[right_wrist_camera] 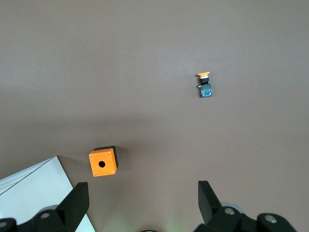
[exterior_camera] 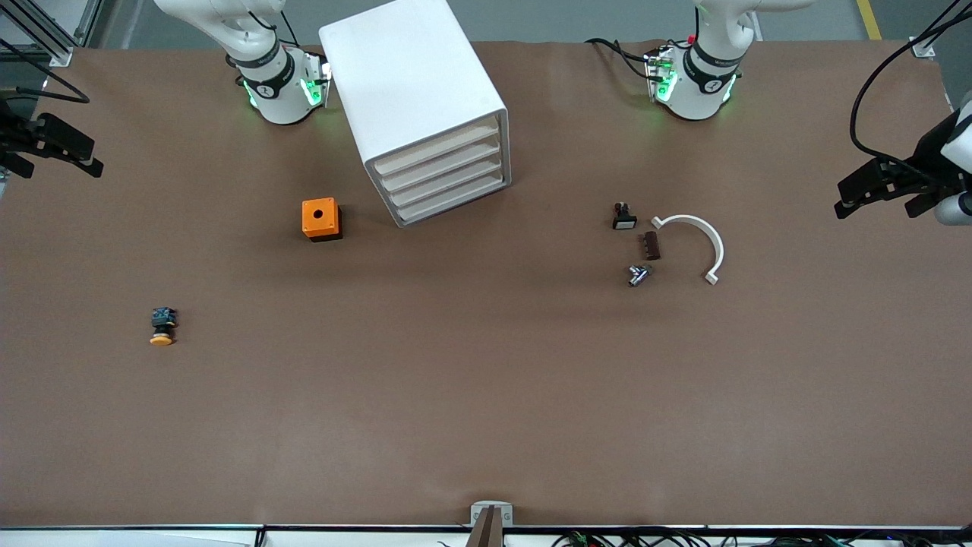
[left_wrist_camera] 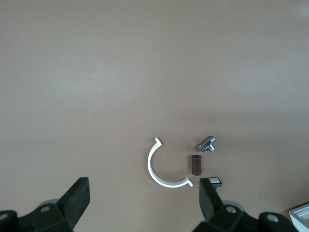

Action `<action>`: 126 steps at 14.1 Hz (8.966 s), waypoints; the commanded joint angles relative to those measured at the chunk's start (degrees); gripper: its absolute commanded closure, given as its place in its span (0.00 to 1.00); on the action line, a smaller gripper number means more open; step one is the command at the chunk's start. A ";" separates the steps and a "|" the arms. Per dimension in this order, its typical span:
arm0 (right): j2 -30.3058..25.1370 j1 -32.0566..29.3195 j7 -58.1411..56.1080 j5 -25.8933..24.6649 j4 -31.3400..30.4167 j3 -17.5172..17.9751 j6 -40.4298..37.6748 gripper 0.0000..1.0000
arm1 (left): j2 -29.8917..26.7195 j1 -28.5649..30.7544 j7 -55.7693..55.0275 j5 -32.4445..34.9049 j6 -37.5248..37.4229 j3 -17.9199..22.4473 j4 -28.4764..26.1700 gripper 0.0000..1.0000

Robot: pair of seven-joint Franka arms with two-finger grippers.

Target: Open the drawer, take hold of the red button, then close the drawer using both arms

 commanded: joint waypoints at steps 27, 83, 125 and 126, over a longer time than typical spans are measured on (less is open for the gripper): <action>-0.94 1.94 0.21 -0.81 -0.84 -0.16 0.47 0.00 | 21.59 -17.55 -43.17 -4.53 -5.03 -3.50 1.12 0.00; 14.26 11.17 42.75 4.63 1.19 -0.07 2.92 0.00 | 54.30 -34.18 -123.02 -58.85 -17.86 -7.11 9.83 0.76; 25.86 53.18 102.43 1.92 -10.59 0.02 35.27 0.00 | 54.57 -20.65 -119.35 -65.87 -13.38 -4.73 10.44 0.32; 25.86 53.18 102.61 2.27 -10.51 0.02 35.36 0.00 | 54.57 -20.65 -116.81 -65.97 -13.38 -4.73 11.22 0.21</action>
